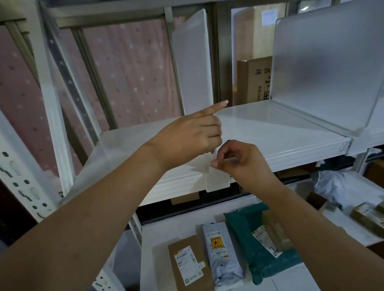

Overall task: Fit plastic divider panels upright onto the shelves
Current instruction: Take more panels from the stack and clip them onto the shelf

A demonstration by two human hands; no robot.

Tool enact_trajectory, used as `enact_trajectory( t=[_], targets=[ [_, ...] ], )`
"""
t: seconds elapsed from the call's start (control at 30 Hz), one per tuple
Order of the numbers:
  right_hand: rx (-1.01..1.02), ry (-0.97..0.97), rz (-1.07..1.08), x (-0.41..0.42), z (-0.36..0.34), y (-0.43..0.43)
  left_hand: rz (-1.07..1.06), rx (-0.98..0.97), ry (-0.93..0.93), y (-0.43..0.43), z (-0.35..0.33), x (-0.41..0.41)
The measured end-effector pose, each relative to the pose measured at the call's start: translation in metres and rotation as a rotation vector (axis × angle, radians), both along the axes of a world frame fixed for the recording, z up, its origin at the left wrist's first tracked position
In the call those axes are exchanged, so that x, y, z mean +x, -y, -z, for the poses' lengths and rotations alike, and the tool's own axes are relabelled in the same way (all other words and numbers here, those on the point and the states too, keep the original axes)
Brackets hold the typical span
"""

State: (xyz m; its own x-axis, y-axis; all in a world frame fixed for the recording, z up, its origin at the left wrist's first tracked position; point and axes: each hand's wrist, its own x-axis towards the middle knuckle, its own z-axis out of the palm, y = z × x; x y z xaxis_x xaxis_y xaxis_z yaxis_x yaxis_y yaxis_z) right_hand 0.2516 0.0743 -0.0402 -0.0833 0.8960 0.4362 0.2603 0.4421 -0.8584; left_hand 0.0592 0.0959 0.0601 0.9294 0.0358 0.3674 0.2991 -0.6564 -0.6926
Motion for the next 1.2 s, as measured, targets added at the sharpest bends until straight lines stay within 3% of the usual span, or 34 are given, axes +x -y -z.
enact_trajectory(
  t=[0.17, 0.5, 0.73, 0.97, 1.2],
  targets=[
    [0.040, 0.236, 0.062, 0.001, 0.004, 0.003, -0.006, -0.006, -0.037, -0.003, 0.002, -0.001],
    [-0.021, 0.350, 0.087, 0.007, -0.005, -0.002, 0.114, 0.089, -0.250, -0.014, -0.003, 0.001],
    [-0.041, 0.347, 0.112, 0.008, -0.003, -0.003, 0.096, 0.046, -0.155, -0.008, 0.007, -0.003],
    [0.071, 0.423, 0.102, 0.015, -0.006, 0.013, -0.129, -0.012, -0.194, 0.024, 0.020, 0.008],
    [0.091, 0.372, 0.294, 0.076, 0.004, 0.038, -0.155, -0.090, 0.078, 0.045, 0.030, 0.049]
  ],
)
